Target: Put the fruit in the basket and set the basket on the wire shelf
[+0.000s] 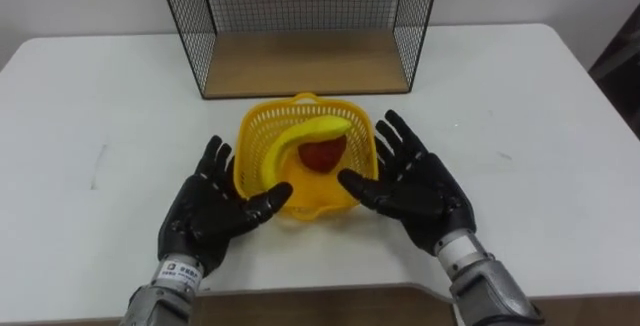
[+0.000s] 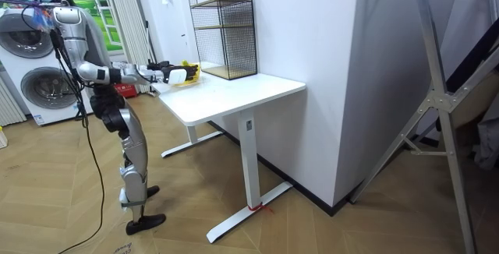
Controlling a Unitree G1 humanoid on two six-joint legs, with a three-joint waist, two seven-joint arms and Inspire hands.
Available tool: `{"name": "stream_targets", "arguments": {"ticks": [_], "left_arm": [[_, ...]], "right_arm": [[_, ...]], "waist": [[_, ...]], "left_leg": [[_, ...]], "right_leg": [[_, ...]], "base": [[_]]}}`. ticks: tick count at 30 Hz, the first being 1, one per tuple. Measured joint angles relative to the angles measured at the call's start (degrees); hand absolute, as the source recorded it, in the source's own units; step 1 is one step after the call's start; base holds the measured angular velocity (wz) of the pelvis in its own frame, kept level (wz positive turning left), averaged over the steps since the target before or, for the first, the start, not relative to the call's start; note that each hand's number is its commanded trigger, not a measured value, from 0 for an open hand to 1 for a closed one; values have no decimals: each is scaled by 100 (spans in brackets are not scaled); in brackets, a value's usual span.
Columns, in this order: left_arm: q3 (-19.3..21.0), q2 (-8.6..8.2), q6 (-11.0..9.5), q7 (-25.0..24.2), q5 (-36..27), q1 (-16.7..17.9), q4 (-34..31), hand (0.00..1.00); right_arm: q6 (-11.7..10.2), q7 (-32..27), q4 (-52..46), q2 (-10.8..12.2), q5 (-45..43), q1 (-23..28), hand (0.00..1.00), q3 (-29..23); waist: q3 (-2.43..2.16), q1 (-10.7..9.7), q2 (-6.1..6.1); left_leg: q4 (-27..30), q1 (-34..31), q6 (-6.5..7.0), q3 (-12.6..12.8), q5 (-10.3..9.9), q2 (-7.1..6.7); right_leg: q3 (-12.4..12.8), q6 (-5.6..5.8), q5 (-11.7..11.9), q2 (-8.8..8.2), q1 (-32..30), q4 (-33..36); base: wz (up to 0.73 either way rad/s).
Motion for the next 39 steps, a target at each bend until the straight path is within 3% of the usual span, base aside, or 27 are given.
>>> {"name": "stream_targets", "arguments": {"ticks": [11, 20, 27, 39], "left_arm": [[-190, -42, -51, -1, 319, -115, -60, 0], [-424, -62, -53, 72, 381, -164, -224, 0], [-596, -63, -61, 208, 373, -414, -271, 0], [-632, -127, -247, 339, 389, -578, -1060, 0]], "right_arm": [[-21, 15, 206, 54, -564, -287, 0, 250], [-309, -240, 350, 83, -774, -349, 0, 278], [-390, -603, 377, 86, -498, -387, 0, 315], [-650, -1062, 89, 94, -296, -556, 0, 350]], "waist": [[45, -8, -70], [41, -60, -65], [25, -58, -88], [1, -171, -94]], "left_leg": [[50, -71, 4, -27, -3, 0], [96, -156, 7, -34, -6, 8], [98, -174, 7, -33, -5, 9], [167, -170, 7, 11, -6, 19]], "right_leg": [[-46, 0, 0, -6, -28, -1], [-44, -3, 2, -1, -84, 7], [-45, -3, 2, -1, -108, 11], [-28, -4, 2, -4, -91, 18]], "base": [[0], [0], [0], [0]]}}
